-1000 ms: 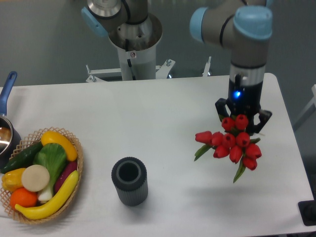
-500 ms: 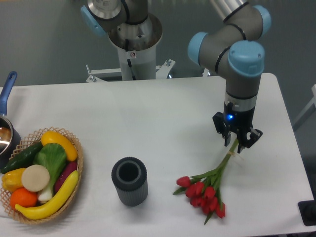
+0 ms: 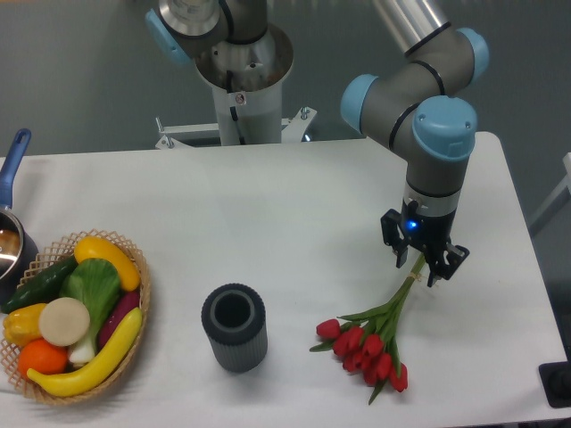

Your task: Place the flowers on the table

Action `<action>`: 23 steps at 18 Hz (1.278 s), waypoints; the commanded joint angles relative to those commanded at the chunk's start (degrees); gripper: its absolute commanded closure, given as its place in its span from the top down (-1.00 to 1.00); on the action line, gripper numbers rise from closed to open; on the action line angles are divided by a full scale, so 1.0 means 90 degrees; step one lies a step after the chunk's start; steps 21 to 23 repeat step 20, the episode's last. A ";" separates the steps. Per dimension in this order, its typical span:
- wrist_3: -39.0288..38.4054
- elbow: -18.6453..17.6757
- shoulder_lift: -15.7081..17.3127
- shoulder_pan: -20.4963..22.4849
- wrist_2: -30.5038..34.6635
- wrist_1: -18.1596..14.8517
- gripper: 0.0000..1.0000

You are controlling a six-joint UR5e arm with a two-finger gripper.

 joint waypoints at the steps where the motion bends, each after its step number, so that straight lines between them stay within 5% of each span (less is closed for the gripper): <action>1: -0.0010 0.0029 0.0019 0.0010 0.0000 0.0010 1.00; 8: 0.0271 0.0108 0.0254 0.0185 0.0107 -0.0068 1.00; 15: 0.1903 0.0059 0.0566 0.0586 0.0137 -0.0800 1.00; 23: 0.1914 -0.0019 0.0664 0.0654 0.0078 -0.0830 1.00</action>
